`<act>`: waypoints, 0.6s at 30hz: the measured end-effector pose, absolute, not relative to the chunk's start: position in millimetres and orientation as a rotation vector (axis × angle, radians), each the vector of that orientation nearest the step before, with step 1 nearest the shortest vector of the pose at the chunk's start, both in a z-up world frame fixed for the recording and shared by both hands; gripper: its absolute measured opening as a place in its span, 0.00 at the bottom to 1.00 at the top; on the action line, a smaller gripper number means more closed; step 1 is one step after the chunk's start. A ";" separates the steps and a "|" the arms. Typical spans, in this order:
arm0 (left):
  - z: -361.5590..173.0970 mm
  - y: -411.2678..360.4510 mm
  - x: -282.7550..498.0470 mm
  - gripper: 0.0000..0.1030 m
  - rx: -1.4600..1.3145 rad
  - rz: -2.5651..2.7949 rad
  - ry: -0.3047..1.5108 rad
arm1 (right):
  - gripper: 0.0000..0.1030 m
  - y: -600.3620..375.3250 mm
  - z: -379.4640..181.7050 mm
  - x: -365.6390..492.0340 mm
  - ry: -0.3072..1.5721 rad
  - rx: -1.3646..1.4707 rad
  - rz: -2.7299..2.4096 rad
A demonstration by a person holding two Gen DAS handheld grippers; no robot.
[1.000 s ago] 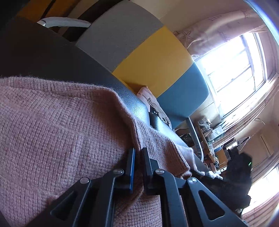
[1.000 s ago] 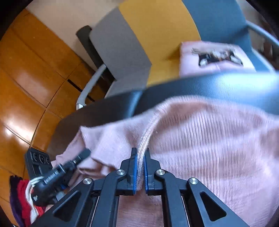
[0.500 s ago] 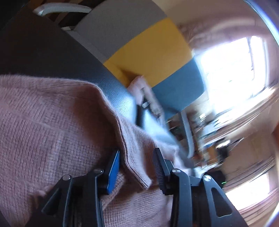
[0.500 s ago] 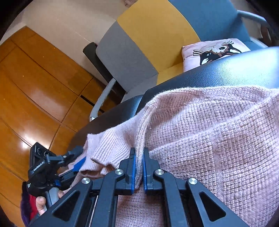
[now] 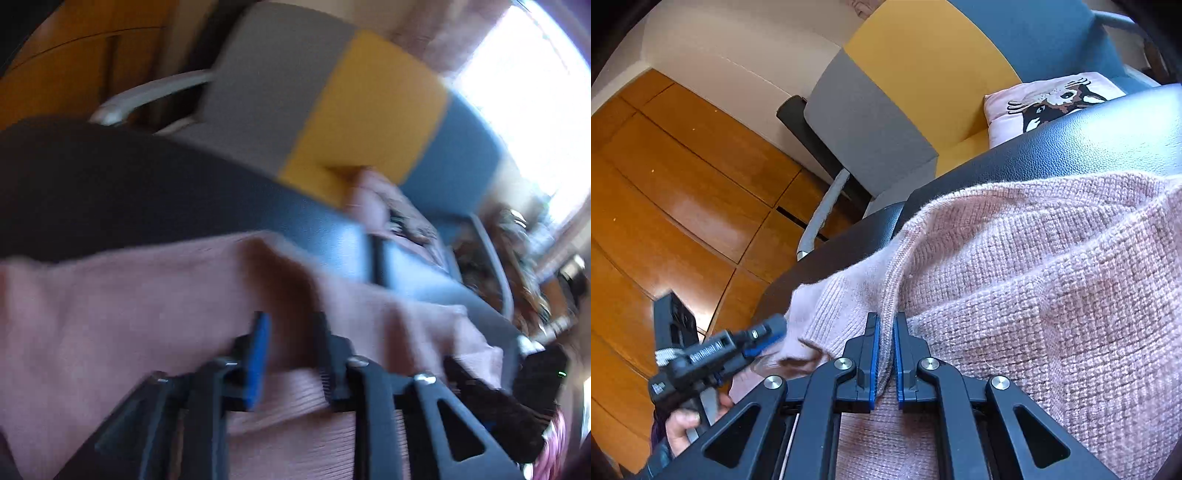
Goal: Fold clothes
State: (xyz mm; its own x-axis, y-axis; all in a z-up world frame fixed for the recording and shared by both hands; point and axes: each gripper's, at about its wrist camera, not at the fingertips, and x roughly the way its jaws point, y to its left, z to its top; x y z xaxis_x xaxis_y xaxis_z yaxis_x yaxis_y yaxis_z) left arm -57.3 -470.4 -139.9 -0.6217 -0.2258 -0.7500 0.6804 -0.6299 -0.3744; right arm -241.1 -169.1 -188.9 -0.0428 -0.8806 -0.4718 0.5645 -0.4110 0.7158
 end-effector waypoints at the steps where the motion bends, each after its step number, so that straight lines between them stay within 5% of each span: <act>1: -140.1 -470.1 -42.6 0.25 0.865 -2.226 0.912 | 0.06 -168.8 -189.2 -241.1 -0.415 1.110 -1.682; 4: -138.5 -454.5 -3.6 0.25 0.772 -2.280 0.928 | 0.06 -168.5 -190.1 -242.2 -0.419 1.111 -1.677; 8: -140.8 -417.3 -5.2 0.25 0.861 -2.397 0.694 | 0.06 -168.6 -190.6 -242.8 -0.423 1.110 -1.674; 13: -160.6 -461.4 -27.9 0.30 0.913 -2.205 0.680 | 0.06 -167.7 -191.3 -242.5 -0.421 1.109 -1.673; 18: -156.7 -506.9 -30.7 0.26 0.857 -2.055 0.694 | 0.06 -165.8 -193.6 -245.0 -0.428 1.106 -1.667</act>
State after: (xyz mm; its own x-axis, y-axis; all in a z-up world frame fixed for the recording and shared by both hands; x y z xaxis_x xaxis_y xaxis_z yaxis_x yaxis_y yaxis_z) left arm -30.7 -506.9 -156.7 -0.4614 -0.4532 -0.7627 0.8227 -0.5403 -0.1767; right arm -245.0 -165.8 -193.6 -0.0318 -0.8894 -0.4560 0.5596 -0.3939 0.7292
